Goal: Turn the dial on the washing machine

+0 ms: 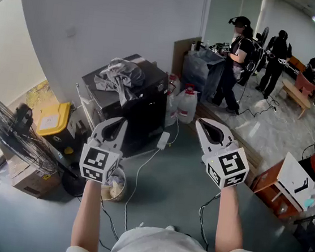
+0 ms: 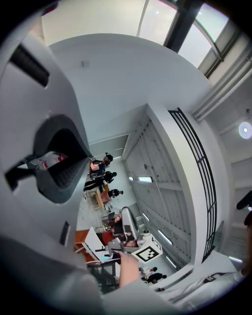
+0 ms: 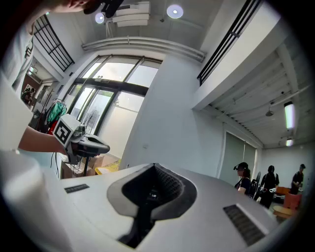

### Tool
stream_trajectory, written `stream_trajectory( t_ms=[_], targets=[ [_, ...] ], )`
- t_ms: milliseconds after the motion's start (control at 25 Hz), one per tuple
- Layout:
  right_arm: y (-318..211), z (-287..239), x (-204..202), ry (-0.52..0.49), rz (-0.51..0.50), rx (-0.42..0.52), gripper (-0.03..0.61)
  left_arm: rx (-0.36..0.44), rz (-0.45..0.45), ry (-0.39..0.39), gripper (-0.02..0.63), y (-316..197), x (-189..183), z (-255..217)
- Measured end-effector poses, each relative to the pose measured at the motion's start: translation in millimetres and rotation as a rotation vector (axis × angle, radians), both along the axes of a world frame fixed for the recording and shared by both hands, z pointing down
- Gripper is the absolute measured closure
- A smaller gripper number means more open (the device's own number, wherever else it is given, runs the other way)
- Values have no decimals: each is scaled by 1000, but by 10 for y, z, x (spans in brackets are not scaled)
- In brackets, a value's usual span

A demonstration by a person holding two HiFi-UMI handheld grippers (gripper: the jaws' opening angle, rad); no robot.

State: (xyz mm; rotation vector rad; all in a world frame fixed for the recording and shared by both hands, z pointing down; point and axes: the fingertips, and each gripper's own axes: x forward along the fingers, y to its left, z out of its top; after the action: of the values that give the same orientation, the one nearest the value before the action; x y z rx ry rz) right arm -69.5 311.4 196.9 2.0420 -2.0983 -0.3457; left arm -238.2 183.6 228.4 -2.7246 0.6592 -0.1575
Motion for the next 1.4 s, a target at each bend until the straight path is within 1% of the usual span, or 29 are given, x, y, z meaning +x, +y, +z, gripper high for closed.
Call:
stream_trajectory(
  t_ms=[200, 400, 520, 640, 800, 920, 1080, 1200, 1400],
  targets=[
    [-24, 4, 140, -1, -15, -1, 563, 2, -17, 6, 606, -8, 119, -24],
    [64, 5, 396, -76, -25, 26, 563, -2, -28, -19, 606, 66, 335, 79],
    [123, 70, 534, -92, -44, 7, 563, -3, -43, -16, 606, 127, 432, 98],
    [113, 139, 614, -133, -84, -13, 565, -14, -62, -15, 606, 145, 514, 149],
    [3, 227, 712, -141, -95, -21, 564, -12, -71, -41, 606, 97, 635, 243],
    [-157, 284, 817, -141, -97, -28, 565, -7, -82, -35, 606, -71, 716, 236],
    [-494, 352, 969, -130, -87, -28, 565, 25, -78, -62, 606, -418, 853, 287],
    [-857, 397, 1093, -119, -86, -39, 565, 32, -85, -61, 606, -820, 968, 338],
    [-1610, 428, 1297, -119, -85, -69, 564, 2, -93, -57, 606, -1611, 1190, 469]
  ],
)
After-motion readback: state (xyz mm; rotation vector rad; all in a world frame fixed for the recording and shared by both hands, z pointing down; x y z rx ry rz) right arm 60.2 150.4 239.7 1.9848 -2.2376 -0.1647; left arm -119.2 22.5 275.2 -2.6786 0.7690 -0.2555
